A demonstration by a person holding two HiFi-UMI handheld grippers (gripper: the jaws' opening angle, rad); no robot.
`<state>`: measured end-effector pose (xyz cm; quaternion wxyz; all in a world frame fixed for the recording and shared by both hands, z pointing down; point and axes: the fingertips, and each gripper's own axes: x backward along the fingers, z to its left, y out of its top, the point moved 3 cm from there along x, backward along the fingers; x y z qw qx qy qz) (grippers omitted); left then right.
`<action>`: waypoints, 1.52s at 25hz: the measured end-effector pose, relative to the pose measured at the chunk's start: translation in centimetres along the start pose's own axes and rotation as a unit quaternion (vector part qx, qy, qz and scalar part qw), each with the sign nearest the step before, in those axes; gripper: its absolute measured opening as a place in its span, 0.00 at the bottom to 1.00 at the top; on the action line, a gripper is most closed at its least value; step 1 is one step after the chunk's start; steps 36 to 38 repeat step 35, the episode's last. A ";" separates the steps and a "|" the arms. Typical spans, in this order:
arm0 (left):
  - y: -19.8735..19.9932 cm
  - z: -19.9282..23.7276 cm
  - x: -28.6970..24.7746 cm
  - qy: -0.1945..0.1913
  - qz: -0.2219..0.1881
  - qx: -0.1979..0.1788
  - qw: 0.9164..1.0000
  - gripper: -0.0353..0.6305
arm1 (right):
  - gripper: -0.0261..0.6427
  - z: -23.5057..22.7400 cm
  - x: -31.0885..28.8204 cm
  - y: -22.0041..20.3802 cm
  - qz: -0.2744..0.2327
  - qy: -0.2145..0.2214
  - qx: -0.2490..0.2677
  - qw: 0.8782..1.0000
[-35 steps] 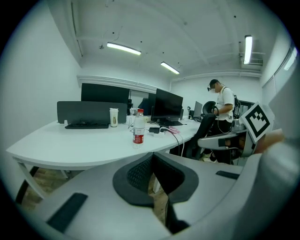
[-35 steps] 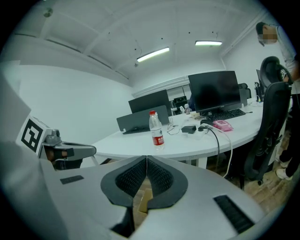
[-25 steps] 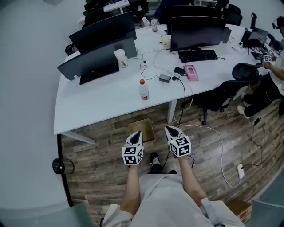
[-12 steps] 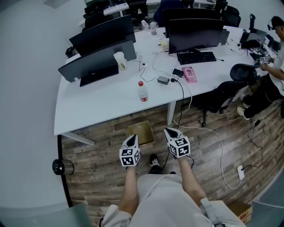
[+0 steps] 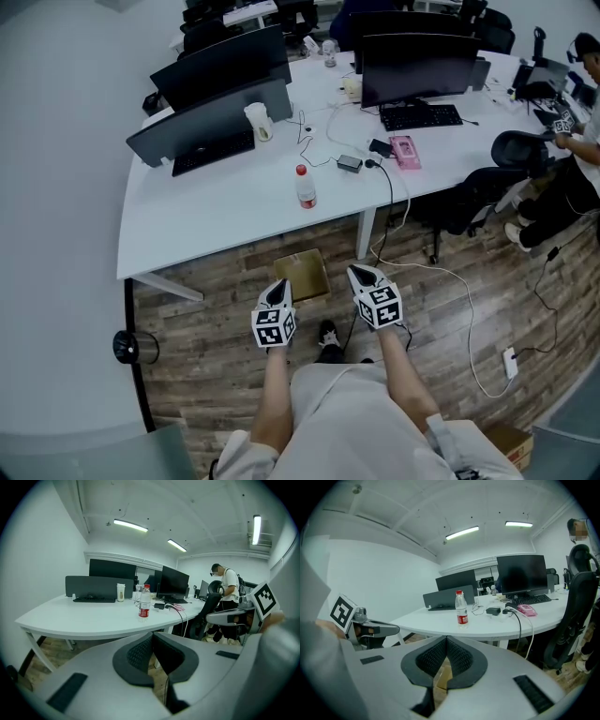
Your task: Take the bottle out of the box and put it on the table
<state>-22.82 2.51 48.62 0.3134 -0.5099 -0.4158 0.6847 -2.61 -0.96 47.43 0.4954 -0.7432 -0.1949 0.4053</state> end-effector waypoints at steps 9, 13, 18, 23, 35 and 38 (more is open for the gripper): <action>0.5 0.5 -0.3 0.004 -0.004 0.004 1.000 0.08 | 0.10 0.0 -0.5 0.3 0.002 0.002 0.007 1.000; 0.6 0.4 -0.6 0.003 -0.002 0.004 1.000 0.08 | 0.10 -0.2 -0.6 0.4 0.004 0.002 0.008 1.000; 0.5 0.3 -0.9 0.003 -0.002 0.006 1.000 0.08 | 0.10 -0.5 -0.7 0.5 0.003 0.001 0.007 1.000; 0.5 0.0 -1.2 0.004 0.000 0.007 1.000 0.08 | 0.10 -0.8 -0.8 0.5 0.004 -0.001 0.008 1.000; 0.9 -0.5 -1.9 0.007 0.000 0.008 1.000 0.08 | 0.10 -1.7 -0.8 0.7 0.004 -0.006 0.011 1.000; 0.9 -0.5 -1.9 0.007 0.000 0.008 1.000 0.08 | 0.10 -1.7 -0.8 0.7 0.004 -0.006 0.011 1.000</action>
